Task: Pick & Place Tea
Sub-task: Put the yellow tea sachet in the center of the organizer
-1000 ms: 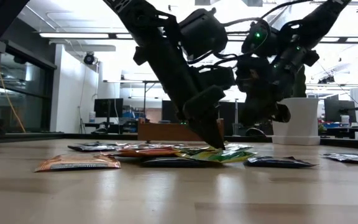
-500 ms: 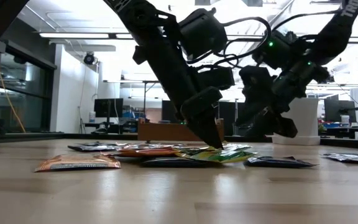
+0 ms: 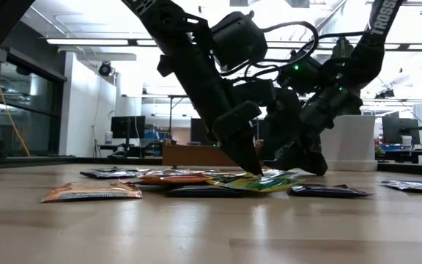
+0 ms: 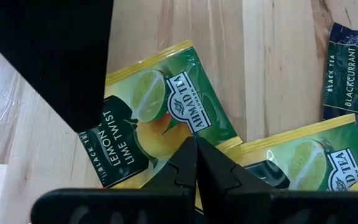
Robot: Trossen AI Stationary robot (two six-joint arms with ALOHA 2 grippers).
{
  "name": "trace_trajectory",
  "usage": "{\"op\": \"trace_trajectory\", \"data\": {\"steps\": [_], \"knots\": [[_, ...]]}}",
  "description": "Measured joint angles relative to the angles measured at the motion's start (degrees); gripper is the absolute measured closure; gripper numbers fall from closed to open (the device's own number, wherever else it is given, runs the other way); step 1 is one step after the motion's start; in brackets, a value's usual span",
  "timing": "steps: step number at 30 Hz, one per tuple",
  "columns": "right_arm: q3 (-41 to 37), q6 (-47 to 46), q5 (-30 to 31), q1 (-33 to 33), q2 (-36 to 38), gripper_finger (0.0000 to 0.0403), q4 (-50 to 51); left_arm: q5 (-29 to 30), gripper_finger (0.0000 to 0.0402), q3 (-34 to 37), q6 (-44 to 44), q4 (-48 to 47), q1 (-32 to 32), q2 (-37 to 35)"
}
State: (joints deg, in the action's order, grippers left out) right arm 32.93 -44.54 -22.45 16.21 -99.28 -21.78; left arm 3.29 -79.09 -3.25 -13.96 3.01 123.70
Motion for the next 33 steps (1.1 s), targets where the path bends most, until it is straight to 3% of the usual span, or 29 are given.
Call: {"op": "trace_trajectory", "data": {"steps": [8, 21, 33], "knots": [[0.0, 1.6, -0.6, -0.1, -0.1, 0.026, 1.4, -0.2, 0.0401, 0.0, 0.0, 0.0, 0.0, 0.0], [-0.1, 4.5, -0.1, -0.1, -0.1, 0.0396, 1.5, -0.7, 0.0401, 0.0, 0.0, 0.0, 0.0, 0.0], [-0.1, 4.8, 0.9, -0.1, 0.3, 0.0401, 0.9, -2.4, 0.0402, 0.2, 2.9, 0.2, -0.1, -1.2]]}}
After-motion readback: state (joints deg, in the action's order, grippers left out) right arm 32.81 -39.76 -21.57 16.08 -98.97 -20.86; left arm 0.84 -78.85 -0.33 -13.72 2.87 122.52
